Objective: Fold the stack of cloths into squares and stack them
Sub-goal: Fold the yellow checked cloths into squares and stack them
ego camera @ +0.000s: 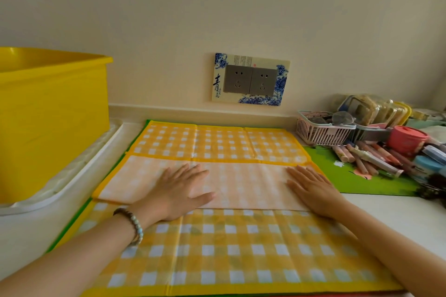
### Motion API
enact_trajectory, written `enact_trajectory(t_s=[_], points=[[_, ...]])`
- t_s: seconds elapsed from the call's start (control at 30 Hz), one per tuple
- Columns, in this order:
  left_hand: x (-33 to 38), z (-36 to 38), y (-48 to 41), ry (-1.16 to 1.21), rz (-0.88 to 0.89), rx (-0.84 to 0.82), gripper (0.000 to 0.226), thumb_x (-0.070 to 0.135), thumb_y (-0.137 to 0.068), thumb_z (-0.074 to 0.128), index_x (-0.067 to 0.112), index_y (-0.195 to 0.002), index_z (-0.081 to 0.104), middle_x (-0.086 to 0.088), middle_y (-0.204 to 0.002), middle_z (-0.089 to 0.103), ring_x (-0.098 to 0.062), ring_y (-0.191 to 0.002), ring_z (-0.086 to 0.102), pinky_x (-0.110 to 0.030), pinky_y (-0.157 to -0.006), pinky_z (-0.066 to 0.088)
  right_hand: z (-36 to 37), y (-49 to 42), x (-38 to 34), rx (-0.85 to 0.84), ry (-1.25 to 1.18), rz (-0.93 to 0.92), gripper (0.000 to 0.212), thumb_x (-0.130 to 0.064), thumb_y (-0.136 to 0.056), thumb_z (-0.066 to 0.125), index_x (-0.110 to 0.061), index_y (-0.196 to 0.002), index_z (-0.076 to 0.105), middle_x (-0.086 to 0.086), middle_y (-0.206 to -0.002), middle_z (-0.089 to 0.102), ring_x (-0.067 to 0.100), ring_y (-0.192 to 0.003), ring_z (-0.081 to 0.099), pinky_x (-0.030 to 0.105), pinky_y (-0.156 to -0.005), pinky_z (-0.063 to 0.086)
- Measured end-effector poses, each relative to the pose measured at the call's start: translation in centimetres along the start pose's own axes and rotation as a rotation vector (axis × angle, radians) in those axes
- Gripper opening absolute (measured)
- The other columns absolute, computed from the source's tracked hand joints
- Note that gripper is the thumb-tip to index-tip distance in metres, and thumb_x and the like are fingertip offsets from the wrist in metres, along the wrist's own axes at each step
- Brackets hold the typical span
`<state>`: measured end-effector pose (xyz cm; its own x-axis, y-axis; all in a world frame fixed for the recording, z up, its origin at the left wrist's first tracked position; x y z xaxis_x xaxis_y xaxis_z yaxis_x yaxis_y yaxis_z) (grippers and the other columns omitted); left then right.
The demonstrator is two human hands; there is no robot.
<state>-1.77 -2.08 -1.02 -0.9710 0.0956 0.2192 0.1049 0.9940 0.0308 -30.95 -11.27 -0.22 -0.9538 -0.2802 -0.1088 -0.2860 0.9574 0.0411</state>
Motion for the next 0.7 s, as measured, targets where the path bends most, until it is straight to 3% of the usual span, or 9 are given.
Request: enact_trajectory(t_s=[0.1,0.3,0.47,0.6,0.7], points=[[0.4,0.0,0.1,-0.014,0.001,-0.034,0.091,0.090,-0.062,0.010,0.051,-0.144,0.005,0.015,-0.157,-0.011,-0.012,-0.144,-0.016,-0.047,-0.116,-0.009,-0.8,0.4,-2.9,0.020,-0.071,-0.057,0.053,-0.050,-0.098,0.023,-0.035,-0.148,0.014,-0.009,-0.158,0.007,0.013,-0.146,0.004,0.034,-0.117,0.001],[0.6,0.0,0.1,-0.020,-0.007,-0.055,0.097,0.094,-0.056,0.015,0.054,-0.143,0.005,0.009,-0.158,-0.011,-0.014,-0.144,-0.016,-0.050,-0.115,-0.008,0.4,2.7,-13.7,-0.011,-0.121,-0.376,0.054,-0.056,-0.095,0.027,-0.041,-0.146,0.018,-0.013,-0.157,0.009,0.011,-0.146,0.002,0.036,-0.119,0.000],[0.2,0.0,0.6,-0.022,-0.001,-0.063,0.090,0.091,-0.062,0.020,0.053,-0.143,0.005,0.013,-0.157,-0.010,-0.012,-0.144,-0.016,-0.048,-0.115,-0.009,1.4,3.0,-13.6,-0.053,-0.083,-0.369,0.067,-0.072,-0.081,0.012,-0.050,-0.144,0.009,-0.019,-0.157,0.004,0.006,-0.145,-0.003,0.038,-0.119,-0.003],[-1.4,-0.5,1.6,-0.012,-0.005,-0.067,0.081,0.085,-0.070,0.024,0.054,-0.143,0.007,0.020,-0.156,-0.008,-0.008,-0.143,-0.015,-0.049,-0.115,-0.010,1.4,3.0,-13.5,-0.064,-0.067,-0.363,0.063,-0.071,-0.082,0.013,-0.054,-0.143,0.006,-0.021,-0.156,0.001,0.006,-0.145,-0.005,0.040,-0.118,-0.005],[-3.6,-0.9,2.8,-0.005,-0.018,-0.067,0.085,0.088,-0.065,0.018,0.055,-0.142,0.006,0.022,-0.155,-0.009,-0.006,-0.143,-0.016,-0.047,-0.115,-0.012,1.5,3.0,-13.4,-0.062,-0.068,-0.366,0.070,-0.076,-0.074,0.007,-0.056,-0.142,0.004,-0.022,-0.156,-0.001,0.005,-0.145,-0.006,0.040,-0.118,-0.005]])
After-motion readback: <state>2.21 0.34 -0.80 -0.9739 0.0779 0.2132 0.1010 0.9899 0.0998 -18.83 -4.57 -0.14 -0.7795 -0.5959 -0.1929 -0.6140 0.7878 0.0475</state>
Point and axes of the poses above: each hand's wrist, its own y-axis away from the middle knuckle, its own z-axis out of the palm, x = y × z, the point moved 8 cm from there along -y, towards the middle knuckle
